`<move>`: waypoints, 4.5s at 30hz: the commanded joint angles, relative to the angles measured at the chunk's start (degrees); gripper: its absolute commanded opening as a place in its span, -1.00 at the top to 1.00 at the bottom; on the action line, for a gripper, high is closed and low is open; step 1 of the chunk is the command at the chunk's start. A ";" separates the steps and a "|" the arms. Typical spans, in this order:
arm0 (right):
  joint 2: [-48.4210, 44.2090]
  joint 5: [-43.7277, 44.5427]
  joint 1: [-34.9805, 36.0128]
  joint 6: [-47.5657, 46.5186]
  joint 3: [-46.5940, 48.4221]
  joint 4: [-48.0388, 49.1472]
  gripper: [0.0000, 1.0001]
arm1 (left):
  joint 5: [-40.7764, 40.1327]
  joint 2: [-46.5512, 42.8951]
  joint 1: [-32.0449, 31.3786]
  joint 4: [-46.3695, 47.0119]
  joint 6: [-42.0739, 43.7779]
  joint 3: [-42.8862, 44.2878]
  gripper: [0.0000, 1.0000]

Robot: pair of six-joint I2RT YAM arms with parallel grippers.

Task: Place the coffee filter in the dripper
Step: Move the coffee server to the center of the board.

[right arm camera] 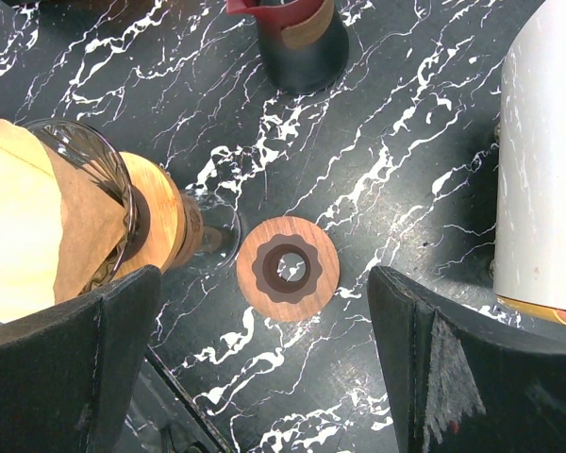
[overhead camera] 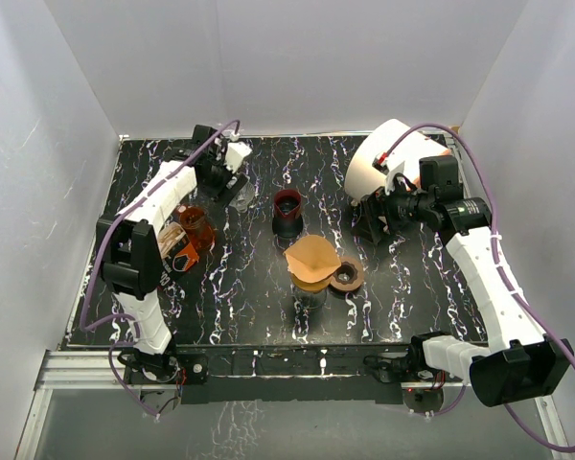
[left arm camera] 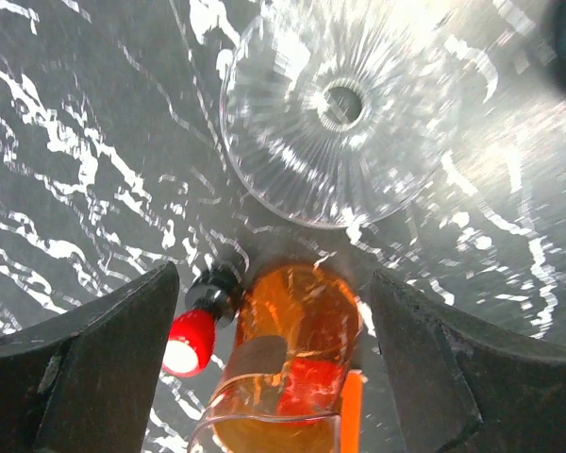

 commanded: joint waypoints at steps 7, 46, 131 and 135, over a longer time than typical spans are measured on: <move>1.28 2.17 -0.38 -1.97 -0.03 1.65 -0.78 | 21.66 -3.06 0.08 -0.92 -16.41 7.95 -0.61; 0.84 5.54 -0.30 -3.29 -7.48 4.08 -0.72 | 22.97 15.23 -9.81 -7.76 -24.65 24.09 0.17; 2.55 5.76 -1.14 -6.70 -12.85 5.70 -0.64 | 5.15 -22.74 -10.51 -3.39 -16.75 -5.17 -0.48; 5.64 8.21 -0.66 -8.83 -13.70 7.22 -0.60 | 5.55 -24.07 -8.90 -3.12 -16.97 -5.94 -0.51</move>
